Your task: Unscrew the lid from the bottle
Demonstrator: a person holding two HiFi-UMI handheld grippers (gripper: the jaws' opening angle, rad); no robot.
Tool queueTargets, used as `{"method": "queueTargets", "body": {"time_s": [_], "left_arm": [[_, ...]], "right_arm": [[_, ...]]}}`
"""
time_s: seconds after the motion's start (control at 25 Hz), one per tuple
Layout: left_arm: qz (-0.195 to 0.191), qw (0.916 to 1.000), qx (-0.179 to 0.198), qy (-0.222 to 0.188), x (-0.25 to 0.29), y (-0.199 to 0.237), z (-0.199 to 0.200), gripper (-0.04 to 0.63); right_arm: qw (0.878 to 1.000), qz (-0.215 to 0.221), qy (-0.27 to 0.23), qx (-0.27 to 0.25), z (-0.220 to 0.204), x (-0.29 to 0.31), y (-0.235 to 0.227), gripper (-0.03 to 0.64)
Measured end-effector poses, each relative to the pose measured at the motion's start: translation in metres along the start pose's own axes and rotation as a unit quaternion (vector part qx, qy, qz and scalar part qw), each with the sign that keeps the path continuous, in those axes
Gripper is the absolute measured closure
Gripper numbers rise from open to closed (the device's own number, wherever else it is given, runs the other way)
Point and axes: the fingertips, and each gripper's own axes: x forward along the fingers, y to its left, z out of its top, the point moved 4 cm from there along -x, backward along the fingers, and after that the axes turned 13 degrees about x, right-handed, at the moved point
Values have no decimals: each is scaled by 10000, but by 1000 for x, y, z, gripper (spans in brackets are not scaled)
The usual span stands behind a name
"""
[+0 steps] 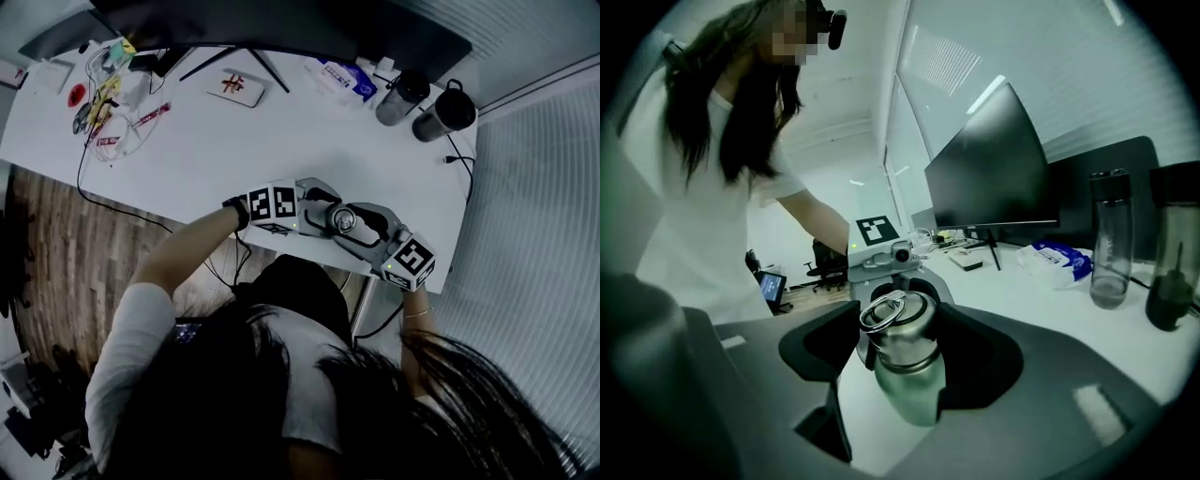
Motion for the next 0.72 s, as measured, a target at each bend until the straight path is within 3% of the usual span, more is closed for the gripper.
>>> {"method": "queueTargets", "body": {"time_s": [0.16,0.32,0.72], "left_arm": [[-110,9999,35,51,-1,0,1,229],[-130,9999,18,63,-2,1,2,227],[238,9989,-324,228,-4,0,-7,227]], "right_arm": [[9991,339,208,-127,2,0,-1,357],[9987,404,304,-118,5,-1,-2,360],[9991,90,-353,211,19,-16,4,364]]}}
